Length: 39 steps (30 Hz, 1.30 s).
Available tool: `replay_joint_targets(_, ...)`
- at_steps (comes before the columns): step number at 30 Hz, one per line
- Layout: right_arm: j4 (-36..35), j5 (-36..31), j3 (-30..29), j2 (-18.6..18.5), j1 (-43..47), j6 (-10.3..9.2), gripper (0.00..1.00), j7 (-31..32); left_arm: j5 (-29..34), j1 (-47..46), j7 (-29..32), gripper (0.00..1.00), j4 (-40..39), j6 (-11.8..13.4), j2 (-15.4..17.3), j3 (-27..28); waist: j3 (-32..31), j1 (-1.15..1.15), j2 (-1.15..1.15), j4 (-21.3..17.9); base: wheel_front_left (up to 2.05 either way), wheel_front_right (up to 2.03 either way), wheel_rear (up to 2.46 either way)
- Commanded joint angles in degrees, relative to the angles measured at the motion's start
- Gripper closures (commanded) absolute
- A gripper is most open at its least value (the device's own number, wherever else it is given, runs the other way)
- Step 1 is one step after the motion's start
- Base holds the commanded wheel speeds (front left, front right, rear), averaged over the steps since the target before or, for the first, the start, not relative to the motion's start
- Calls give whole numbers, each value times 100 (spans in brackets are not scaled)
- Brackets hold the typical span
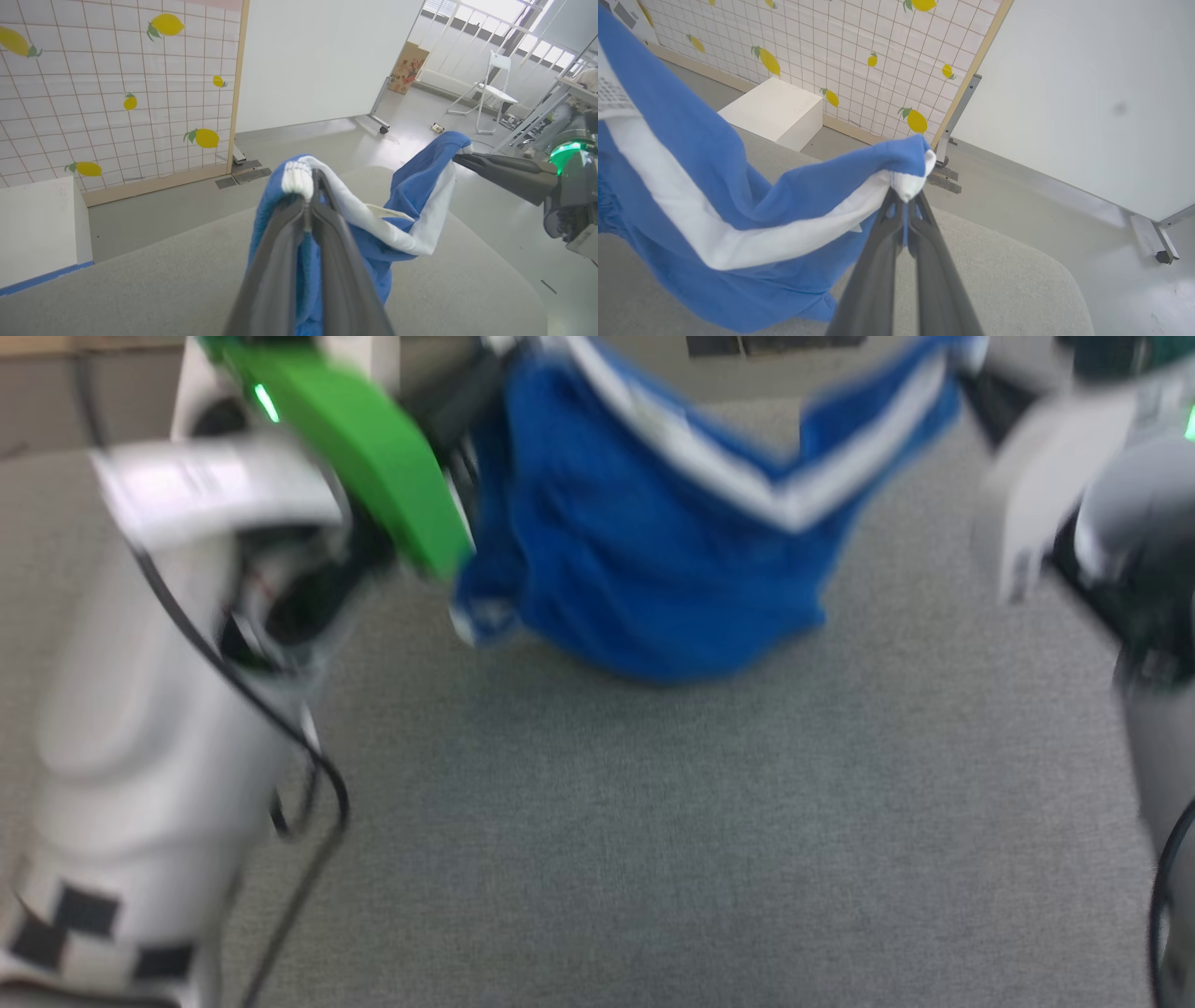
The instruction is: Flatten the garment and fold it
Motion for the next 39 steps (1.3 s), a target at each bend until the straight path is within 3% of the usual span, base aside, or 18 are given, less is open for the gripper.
replay_joint_targets(1,222,29,82,-49,-423,-8,100,-35,85,-399,4,100,171,47,41,79,508,-1,0,-54,0,0,0)
replay_joint_targets(10,1633,-538,205,160,-3012,-8,100,-1191,567,-2645,-1030,100,1496,334,-184,730,1299,-1,0,-64,0,0,0)
replay_joint_targets(15,2145,-726,85,288,-3482,-8,100,-1869,555,-3086,-1784,100,1976,162,-326,963,1433,-1,0,-1,0,0,0)
replay_joint_targets(19,2405,-636,145,240,-3262,-8,100,-2035,475,-2813,-1937,100,2276,-26,-333,916,1379,-1,0,86,0,0,0)
replay_joint_targets(25,2271,-72,607,-86,-1966,-8,100,-1599,460,-1411,-1705,100,2303,-242,-106,425,953,-1,0,224,0,0,0)
replay_joint_targets(31,1258,569,541,-451,90,-8,100,-896,161,665,-1361,100,1649,-296,56,-49,372,-1,0,323,0,0,0)
replay_joint_targets(34,682,675,255,-504,1152,-8,100,-501,-54,1697,-1150,100,1162,-207,129,-188,135,-1,0,355,0,0,0)
replay_joint_targets(39,-249,687,-434,-267,2997,-8,100,158,-285,3337,-846,100,222,203,376,-349,-200,-1,0,436,0,0,0)
